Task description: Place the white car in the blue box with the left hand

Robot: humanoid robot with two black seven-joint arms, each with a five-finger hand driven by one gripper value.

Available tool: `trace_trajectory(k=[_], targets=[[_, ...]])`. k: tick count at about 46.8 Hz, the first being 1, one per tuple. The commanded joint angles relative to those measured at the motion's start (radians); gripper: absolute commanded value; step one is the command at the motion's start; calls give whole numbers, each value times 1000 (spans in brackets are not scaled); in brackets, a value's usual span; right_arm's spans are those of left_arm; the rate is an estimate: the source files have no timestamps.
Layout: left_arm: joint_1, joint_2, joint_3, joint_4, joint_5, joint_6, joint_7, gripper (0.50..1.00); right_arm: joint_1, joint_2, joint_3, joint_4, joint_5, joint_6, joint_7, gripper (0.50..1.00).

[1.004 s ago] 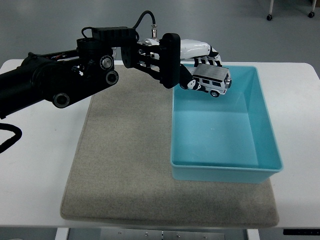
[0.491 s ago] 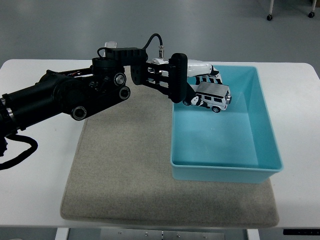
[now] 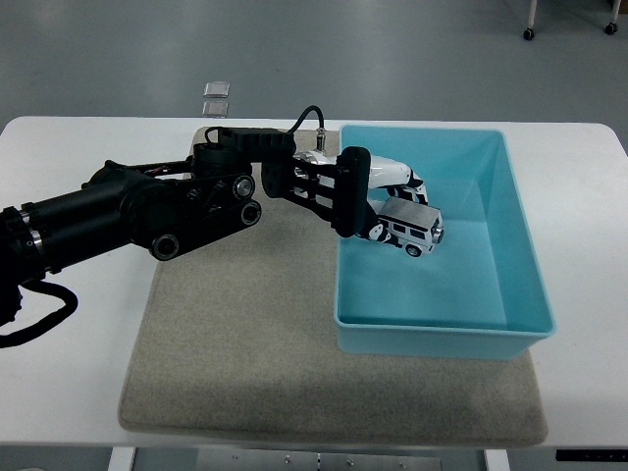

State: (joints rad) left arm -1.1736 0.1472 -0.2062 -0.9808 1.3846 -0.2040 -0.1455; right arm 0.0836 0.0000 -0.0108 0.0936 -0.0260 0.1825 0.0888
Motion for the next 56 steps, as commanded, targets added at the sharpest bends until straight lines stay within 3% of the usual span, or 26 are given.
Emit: trace_trajectory(k=[1, 3, 6, 10, 12, 30, 45, 50, 56], targets=[[3, 2, 2, 1, -1, 0, 1, 805, -1, 0, 0, 0, 0, 0, 0, 936], [6, 0, 2, 1, -1, 0, 0, 848, -1, 0, 0, 0, 0, 0, 0, 936], [6, 0, 2, 1, -1, 0, -2, 872, 1, 0, 0, 0, 0, 0, 0, 936], [6, 0, 2, 1, -9, 3, -11, 975, 1, 0, 0, 0, 0, 0, 0, 936], [8, 0, 1, -1, -15, 5, -11, 990, -1, 0, 0, 0, 0, 0, 0, 936], [-12, 18, -97, -7, -21, 29, -11, 994, -1, 0, 0, 0, 0, 0, -1, 936], [-12, 100, -243, 28, -39, 31, -11, 994, -1, 0, 0, 0, 0, 0, 0, 936], [-12, 112, -271, 85, -117, 32, -11, 996, -1, 0, 0, 0, 0, 0, 0, 936], [-12, 129, -288, 165, -330, 32, -11, 996, 1, 0, 0, 0, 0, 0, 0, 936]])
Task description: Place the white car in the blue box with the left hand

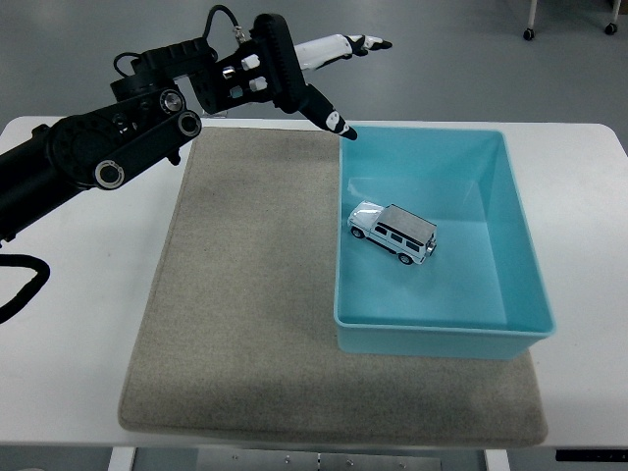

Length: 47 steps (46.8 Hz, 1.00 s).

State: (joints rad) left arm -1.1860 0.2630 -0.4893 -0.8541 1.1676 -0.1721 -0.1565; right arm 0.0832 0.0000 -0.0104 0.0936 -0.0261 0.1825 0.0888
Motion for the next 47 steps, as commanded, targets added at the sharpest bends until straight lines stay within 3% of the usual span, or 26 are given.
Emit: trace_trajectory(k=[1, 15, 23, 30, 40, 47], targets=[[-1, 18, -5, 49, -152, 0, 0, 996, 0, 0, 0, 0, 0, 0, 0, 936], [3, 32, -6, 196, -615, 98, -15, 996, 0, 0, 0, 0, 0, 0, 0, 936], [19, 30, -3, 297, -825, 108, -66, 999, 0, 0, 0, 0, 0, 0, 0, 936], [46, 16, -6, 366, -985, 108, -162, 1000, 0, 0, 0, 0, 0, 0, 0, 936], [88, 15, -8, 371, -1319, 79, -184, 1000, 0, 0, 0, 0, 0, 0, 0, 936], [123, 13, -17, 371, -1479, -45, -184, 1000, 0, 0, 0, 0, 0, 0, 0, 936]])
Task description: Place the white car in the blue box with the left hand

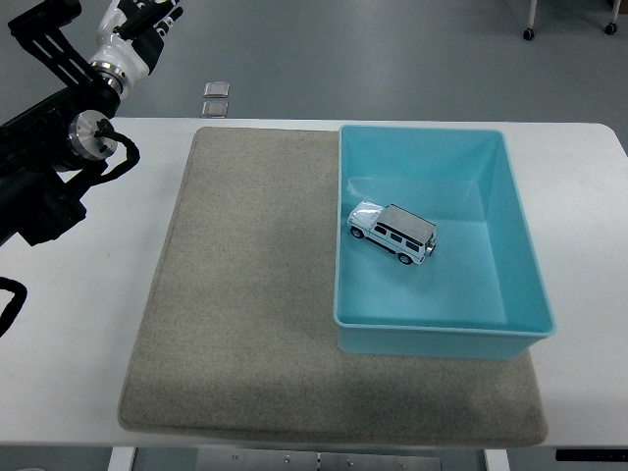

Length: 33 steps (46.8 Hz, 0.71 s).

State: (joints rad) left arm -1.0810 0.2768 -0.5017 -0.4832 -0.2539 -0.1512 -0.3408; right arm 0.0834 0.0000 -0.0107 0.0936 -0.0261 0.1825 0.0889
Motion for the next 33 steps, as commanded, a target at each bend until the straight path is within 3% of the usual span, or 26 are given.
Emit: trace_trajectory(k=[1, 7, 33], targets=[[24, -1, -6, 0, -68, -89, 0, 1000, -1, 0, 0, 0, 0, 0, 0, 936], [52, -1, -6, 1, -61, -191, 0, 1000, 1, 0, 0, 0, 0, 0, 0, 936], [59, 1, -6, 31, -54, -165, 0, 1000, 1, 0, 0, 0, 0, 0, -1, 936]])
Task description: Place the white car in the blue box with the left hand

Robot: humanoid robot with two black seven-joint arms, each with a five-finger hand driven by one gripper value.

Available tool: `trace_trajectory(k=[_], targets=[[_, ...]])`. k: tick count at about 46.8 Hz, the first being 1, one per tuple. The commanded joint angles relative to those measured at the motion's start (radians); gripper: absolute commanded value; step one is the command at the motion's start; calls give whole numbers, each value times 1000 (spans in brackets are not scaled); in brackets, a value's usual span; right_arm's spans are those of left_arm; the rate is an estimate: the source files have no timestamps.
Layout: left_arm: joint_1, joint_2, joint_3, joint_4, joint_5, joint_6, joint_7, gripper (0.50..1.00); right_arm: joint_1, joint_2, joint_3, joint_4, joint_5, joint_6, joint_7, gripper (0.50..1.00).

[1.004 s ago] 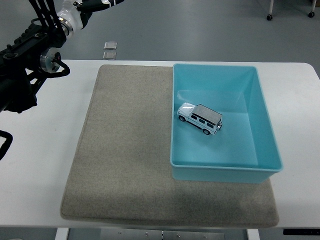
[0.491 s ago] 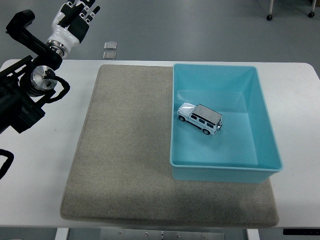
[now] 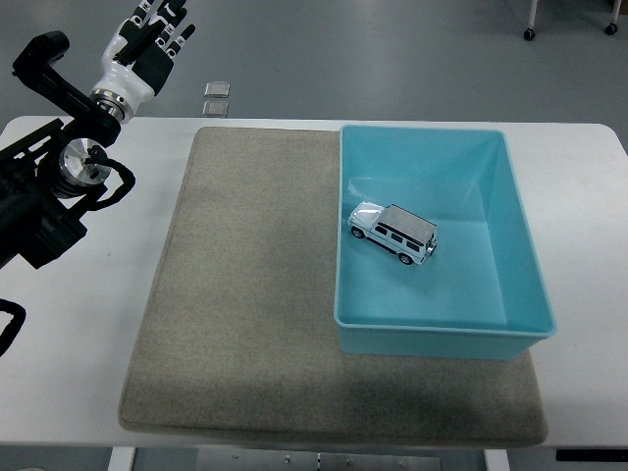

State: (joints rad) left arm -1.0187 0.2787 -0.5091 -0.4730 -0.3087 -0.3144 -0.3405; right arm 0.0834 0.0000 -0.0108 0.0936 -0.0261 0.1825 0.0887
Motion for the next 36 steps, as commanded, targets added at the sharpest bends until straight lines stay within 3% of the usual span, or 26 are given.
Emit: trace_trajectory(k=[1, 12, 25, 36], targets=[[-3, -1, 1, 28, 0, -2, 0, 1000, -1, 0, 0, 0, 0, 0, 0, 936], [-3, -1, 1, 91, -1, -3, 0, 1000, -1, 0, 0, 0, 0, 0, 0, 936], [-5, -4, 1, 93, -1, -2, 0, 1000, 1, 0, 0, 23, 0, 18, -1, 936], [-5, -7, 3, 93, -1, -2, -2, 1000, -1, 0, -2, 23, -6, 0, -1, 936]])
